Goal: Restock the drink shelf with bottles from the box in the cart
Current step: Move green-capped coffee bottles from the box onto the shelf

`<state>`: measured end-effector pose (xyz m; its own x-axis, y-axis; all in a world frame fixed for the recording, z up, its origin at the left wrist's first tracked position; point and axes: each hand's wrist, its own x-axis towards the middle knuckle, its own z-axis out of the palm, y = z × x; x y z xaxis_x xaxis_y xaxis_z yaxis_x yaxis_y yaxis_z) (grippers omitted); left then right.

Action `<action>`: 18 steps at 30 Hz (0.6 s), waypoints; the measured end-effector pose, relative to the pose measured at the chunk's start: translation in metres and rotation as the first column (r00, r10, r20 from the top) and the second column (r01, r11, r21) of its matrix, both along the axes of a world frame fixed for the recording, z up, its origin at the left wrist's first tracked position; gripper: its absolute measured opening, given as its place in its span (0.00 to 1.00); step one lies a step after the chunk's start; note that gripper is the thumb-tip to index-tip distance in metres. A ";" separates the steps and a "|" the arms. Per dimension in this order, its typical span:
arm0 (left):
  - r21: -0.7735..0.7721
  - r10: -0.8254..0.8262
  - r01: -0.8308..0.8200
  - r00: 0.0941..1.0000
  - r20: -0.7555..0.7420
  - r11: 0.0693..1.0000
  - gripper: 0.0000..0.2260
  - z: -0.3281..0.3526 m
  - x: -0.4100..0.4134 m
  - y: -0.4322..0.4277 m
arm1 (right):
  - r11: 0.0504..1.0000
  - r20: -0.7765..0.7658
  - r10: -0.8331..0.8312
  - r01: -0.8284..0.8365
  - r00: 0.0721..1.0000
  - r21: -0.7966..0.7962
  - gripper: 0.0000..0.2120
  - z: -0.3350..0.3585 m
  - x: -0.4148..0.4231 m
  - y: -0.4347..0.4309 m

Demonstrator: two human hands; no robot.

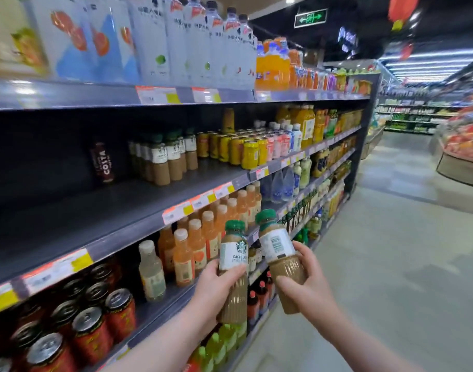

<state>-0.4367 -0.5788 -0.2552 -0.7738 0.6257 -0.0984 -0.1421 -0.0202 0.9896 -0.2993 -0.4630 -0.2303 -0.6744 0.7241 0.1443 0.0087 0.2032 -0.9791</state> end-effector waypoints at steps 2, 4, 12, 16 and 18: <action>-0.016 0.019 -0.019 1.000 -0.010 1.000 0.19 0.003 -0.013 0.016 | 1.000 0.001 0.004 -0.004 1.000 0.012 0.33 0.002 -0.017 0.021; -0.010 0.048 -0.048 0.999 -0.024 0.999 0.19 0.004 -0.027 0.031 | 0.999 -0.005 0.016 -0.016 1.000 0.035 0.32 0.005 -0.035 0.042; 0.039 0.258 -0.256 0.964 -0.061 0.966 0.13 0.014 -0.075 0.105 | 0.967 -0.032 0.249 -0.247 0.968 0.060 0.30 0.026 -0.107 0.140; 0.085 0.334 -0.330 0.942 -0.040 0.940 0.11 0.025 -0.088 0.142 | 0.934 -0.052 0.358 -0.356 0.932 0.032 0.29 0.037 -0.142 0.188; 0.104 0.384 -0.379 0.923 -0.031 0.919 0.12 0.029 -0.091 0.153 | 0.915 -0.067 0.403 -0.404 0.913 0.005 0.28 0.041 -0.162 0.206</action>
